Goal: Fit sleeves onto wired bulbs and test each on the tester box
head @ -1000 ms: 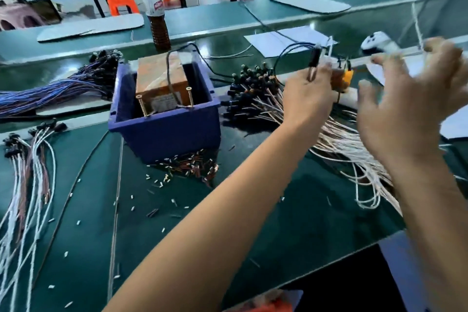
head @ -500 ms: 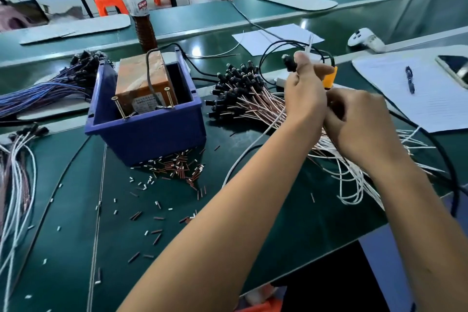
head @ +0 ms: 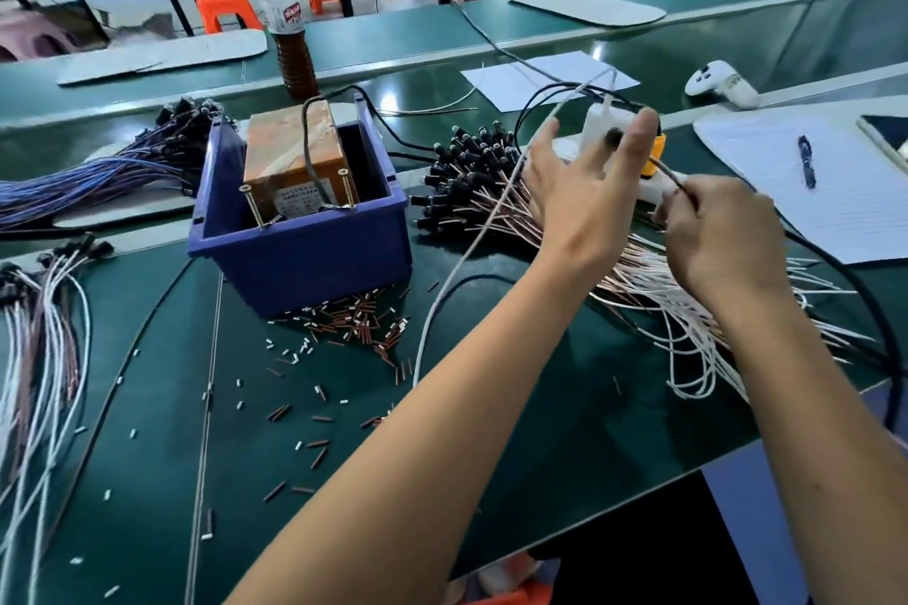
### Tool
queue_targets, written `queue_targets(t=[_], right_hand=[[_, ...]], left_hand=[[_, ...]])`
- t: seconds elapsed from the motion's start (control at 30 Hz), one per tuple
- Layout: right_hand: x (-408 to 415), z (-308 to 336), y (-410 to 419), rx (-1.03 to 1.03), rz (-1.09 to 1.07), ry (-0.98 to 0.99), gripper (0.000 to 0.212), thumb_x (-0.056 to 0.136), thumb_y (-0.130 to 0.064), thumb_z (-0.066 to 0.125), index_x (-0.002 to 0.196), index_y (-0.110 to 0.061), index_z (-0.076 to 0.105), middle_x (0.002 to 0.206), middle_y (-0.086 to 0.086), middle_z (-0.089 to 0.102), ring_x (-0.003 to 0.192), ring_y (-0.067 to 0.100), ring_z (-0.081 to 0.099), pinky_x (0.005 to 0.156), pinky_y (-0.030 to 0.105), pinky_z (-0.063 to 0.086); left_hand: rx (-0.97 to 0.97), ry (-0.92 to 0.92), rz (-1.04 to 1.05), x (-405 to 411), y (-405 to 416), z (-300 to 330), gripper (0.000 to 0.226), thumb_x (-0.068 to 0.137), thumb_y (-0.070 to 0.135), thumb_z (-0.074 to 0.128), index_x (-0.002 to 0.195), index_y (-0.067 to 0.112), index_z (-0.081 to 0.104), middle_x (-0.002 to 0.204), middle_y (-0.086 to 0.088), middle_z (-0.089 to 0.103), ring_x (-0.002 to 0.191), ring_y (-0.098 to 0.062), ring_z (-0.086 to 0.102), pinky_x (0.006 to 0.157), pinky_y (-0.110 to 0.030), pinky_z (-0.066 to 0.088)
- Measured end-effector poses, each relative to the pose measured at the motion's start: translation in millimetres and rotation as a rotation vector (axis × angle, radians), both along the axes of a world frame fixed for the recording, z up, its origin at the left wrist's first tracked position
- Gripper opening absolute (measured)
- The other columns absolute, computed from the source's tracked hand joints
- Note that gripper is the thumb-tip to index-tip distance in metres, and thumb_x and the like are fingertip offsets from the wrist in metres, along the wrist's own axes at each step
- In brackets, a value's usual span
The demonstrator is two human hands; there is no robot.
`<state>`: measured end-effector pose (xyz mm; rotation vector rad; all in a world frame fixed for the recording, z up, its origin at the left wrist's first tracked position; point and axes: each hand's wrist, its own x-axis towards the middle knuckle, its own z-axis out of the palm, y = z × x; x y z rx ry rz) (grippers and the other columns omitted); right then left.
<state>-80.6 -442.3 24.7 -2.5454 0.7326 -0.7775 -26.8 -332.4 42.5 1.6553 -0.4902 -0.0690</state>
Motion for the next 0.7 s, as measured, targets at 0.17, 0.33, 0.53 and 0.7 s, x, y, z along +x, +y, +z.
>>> queue_targets(t=[0.17,0.33,0.53,0.7], right_hand=[[29.1,-0.8,7.5,-0.006,-0.09,0.272,0.034,0.106,-0.035,0.048,0.113,-0.011,0.071,0.112,0.025,0.069,0.106,0.045,0.064,0.081,0.043,0.047],[59.4,0.7,21.8,-0.083,-0.083,0.367,0.032,0.104,-0.034,0.057,0.114,-0.006,0.069,0.114,0.023,0.07,0.109,0.043,0.065,0.075,0.039,0.038],[77.5,-3.8,42.9,-0.299,0.001,0.319,0.028,0.106,-0.023,0.049,0.111,-0.004,0.07,0.106,0.022,0.072,0.101,0.042,0.069,0.072,0.041,0.048],[80.9,-19.6,55.0,-0.313,0.095,0.456,0.05,0.106,-0.028,0.039,0.152,-0.009,0.033,0.145,0.026,0.044,0.137,0.042,0.036,0.105,0.053,0.037]], left_hand=[[0.153,-0.212,0.11,23.0,13.3,-12.6,0.056,0.097,0.073,0.033,0.123,0.037,0.068,0.17,0.01,-0.012,0.156,-0.013,-0.015,0.122,-0.055,-0.006],[0.587,-0.315,0.277,53.3,32.1,-32.8,0.051,0.106,0.059,0.032,0.126,0.033,0.071,0.172,-0.003,-0.016,0.157,-0.025,-0.02,0.126,-0.048,-0.007],[0.676,-0.452,0.426,50.7,37.8,-33.5,0.056,0.106,0.054,0.033,0.154,0.029,0.046,0.174,-0.007,0.0,0.159,-0.03,-0.01,0.128,-0.049,0.002],[0.638,-0.605,0.286,47.3,35.6,-28.6,0.057,0.11,0.05,0.027,0.158,0.023,0.04,0.169,-0.001,0.028,0.16,-0.026,0.004,0.129,-0.046,0.008]])
